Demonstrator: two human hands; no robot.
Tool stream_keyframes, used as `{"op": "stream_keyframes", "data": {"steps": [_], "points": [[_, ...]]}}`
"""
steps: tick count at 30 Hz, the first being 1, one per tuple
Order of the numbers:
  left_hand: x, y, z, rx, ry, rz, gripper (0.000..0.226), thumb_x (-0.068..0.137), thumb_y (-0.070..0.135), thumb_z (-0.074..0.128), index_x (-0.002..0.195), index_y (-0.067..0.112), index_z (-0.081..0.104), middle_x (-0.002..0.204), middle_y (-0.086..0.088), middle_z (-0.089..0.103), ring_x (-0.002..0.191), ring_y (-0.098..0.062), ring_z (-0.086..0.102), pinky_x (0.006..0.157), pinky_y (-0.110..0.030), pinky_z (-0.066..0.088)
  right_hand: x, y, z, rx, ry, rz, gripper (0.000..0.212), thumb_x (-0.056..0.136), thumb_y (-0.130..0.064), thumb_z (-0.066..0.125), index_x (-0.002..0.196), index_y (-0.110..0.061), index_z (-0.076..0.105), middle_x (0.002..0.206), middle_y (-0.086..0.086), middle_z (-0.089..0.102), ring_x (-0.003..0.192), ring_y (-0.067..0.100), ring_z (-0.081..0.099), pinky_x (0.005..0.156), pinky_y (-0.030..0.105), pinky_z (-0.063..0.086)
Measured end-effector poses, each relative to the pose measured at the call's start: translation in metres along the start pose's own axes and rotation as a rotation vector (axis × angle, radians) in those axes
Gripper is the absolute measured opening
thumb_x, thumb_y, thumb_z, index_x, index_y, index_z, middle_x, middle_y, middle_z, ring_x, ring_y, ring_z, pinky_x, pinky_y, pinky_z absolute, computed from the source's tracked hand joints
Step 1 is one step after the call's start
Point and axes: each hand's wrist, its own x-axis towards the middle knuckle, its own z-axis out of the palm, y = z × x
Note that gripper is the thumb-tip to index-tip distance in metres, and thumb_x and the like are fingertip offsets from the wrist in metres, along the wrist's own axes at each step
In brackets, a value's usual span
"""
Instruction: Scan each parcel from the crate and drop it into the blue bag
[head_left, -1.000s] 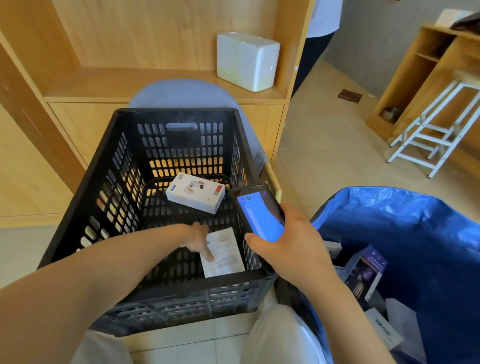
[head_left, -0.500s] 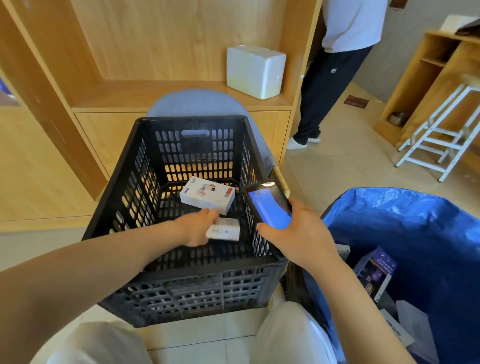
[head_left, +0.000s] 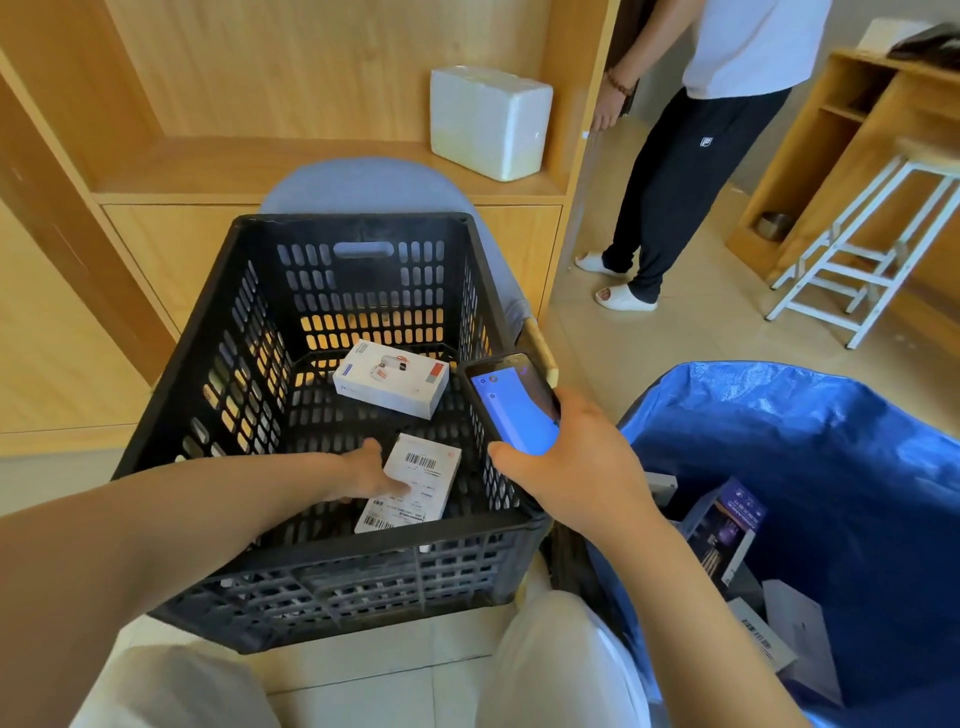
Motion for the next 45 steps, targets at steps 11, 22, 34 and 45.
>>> {"op": "stream_keyframes", "data": {"steps": [11,22,34,45], "points": [[0.02,0.009,0.03,0.119,0.072,-0.055,0.107,0.061,0.067,0.08,0.14,0.009,0.037,0.14,-0.01,0.035,0.12,-0.024,0.049,0.097,-0.031,0.047,0.003,0.005,0.003,0.024,-0.006,-0.01,0.056,0.072,-0.059,0.072,0.113,-0.031,0.047,0.102,-0.009,0.053,0.087,0.012,0.057,0.072,0.034,0.055],[-0.006,0.042,-0.001,0.178,0.106,0.138,0.076,0.074,0.033,0.083,0.128,0.013,0.034,0.124,-0.007,0.051,0.11,-0.026,0.058,0.08,-0.034,0.052,0.001,0.005,0.004,-0.001,0.011,-0.006,0.054,0.072,-0.058,0.071,0.11,-0.028,0.046,0.099,-0.008,0.051,0.087,0.015,0.055,0.069,0.033,0.051],[-0.119,0.041,-0.086,-0.321,0.247,0.395,0.037,0.086,0.013,0.062,0.119,0.023,0.048,0.109,0.001,0.062,0.098,-0.019,0.063,0.071,-0.03,0.052,-0.008,-0.003,-0.012,0.104,-0.05,0.012,0.046,0.078,-0.052,0.073,0.11,-0.026,0.054,0.1,-0.005,0.062,0.085,0.014,0.059,0.065,0.031,0.046],[-0.166,-0.003,-0.079,-0.542,0.548,0.396,0.044,0.09,0.015,0.067,0.13,0.019,0.049,0.122,0.003,0.061,0.106,-0.018,0.06,0.078,-0.03,0.049,-0.055,-0.019,-0.025,0.097,-0.097,-0.11,0.041,0.079,-0.049,0.075,0.106,-0.025,0.058,0.09,-0.013,0.061,0.08,0.004,0.058,0.06,0.022,0.042]]}}
